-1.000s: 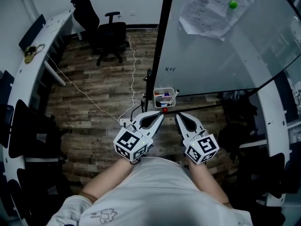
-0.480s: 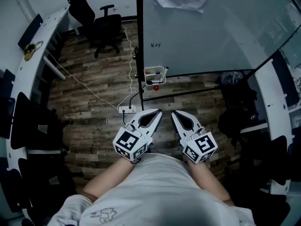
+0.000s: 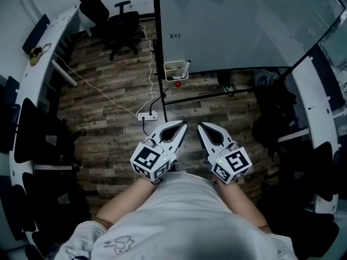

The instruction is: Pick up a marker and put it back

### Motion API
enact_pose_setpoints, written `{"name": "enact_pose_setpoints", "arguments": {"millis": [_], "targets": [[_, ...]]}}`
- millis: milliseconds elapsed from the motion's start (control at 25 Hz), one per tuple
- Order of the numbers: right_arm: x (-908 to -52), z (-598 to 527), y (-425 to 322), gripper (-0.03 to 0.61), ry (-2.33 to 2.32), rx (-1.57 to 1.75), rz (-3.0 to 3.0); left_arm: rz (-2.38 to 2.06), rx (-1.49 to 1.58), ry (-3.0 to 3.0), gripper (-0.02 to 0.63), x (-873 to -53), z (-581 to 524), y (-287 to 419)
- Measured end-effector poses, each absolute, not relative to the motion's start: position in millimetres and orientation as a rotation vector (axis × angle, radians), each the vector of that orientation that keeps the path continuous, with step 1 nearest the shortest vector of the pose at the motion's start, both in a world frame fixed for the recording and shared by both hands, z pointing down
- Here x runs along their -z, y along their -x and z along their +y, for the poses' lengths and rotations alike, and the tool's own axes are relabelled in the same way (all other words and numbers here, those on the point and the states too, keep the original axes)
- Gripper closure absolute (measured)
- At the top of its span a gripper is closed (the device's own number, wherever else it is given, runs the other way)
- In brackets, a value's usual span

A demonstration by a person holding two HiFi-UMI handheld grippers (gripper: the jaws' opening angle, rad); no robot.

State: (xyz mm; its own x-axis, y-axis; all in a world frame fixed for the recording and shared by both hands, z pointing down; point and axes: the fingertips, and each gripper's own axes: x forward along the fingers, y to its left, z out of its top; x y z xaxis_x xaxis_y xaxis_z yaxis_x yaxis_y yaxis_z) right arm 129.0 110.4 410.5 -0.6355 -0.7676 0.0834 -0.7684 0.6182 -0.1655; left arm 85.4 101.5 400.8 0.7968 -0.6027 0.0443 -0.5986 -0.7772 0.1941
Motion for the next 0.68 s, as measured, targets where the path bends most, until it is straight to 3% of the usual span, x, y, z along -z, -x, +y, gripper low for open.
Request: {"name": "enact_pose_setpoints", "arguments": {"millis": [680], "targets": [[-404.3,141.5,-132.3,0.568,-1.365,-0.262,-2.818,-0.899,0.033,-2.815,0.609,-397.7,135.5,-93.0]]}}
